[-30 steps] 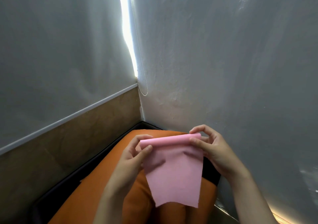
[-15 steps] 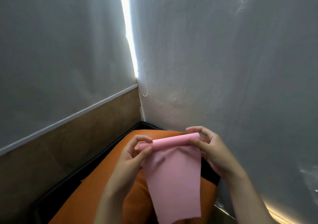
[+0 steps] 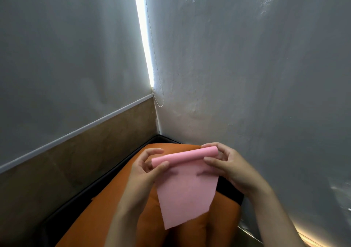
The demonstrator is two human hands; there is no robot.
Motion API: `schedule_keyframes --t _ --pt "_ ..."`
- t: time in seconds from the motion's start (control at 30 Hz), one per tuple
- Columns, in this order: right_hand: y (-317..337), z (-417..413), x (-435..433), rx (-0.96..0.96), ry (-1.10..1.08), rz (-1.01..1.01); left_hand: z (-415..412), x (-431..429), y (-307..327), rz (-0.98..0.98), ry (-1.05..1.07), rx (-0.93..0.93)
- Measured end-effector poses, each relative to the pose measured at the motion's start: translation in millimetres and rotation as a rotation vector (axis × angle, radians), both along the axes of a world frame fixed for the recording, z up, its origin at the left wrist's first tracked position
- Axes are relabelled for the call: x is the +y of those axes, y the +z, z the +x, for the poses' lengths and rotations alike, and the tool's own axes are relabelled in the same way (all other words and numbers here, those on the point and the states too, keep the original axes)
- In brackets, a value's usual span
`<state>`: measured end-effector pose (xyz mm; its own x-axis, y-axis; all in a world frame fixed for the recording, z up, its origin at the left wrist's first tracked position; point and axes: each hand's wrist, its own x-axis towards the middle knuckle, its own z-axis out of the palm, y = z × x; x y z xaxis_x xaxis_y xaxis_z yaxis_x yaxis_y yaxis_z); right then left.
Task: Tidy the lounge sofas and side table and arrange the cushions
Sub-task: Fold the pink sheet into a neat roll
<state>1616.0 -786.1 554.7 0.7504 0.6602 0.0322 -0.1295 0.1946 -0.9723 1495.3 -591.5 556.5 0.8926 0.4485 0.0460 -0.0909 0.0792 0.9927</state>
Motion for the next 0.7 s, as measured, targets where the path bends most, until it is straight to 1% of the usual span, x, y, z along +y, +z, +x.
schedule_keyframes --t 0.13,0.27,0.37,0.43,0.57,0.7 --pt "3.2 -4.2 5.7 -0.057 0.001 -0.068 -3.1 1.9 0.0 -0.044 0.011 -0.015" --pt "3.8 -6.4 10.4 -0.114 -0.009 -0.062 -6.5 3.1 -1.1 -0.177 -0.021 0.012" --pt "4.1 -7.5 11.9 -0.155 0.004 -0.056 -11.1 3.9 -4.1 -0.117 -0.025 0.106" --pt "4.4 -9.0 13.5 -0.151 0.011 -0.045 -12.9 5.2 -5.1 -0.065 -0.001 0.136" --pt "2.4 -11.2 17.2 -0.103 0.007 -0.058 -15.4 8.9 -3.5 -0.044 0.011 0.080" --pt "-2.2 -11.0 20.3 -0.070 -0.016 -0.144 -14.4 9.5 -6.9 -0.031 -0.003 0.069"
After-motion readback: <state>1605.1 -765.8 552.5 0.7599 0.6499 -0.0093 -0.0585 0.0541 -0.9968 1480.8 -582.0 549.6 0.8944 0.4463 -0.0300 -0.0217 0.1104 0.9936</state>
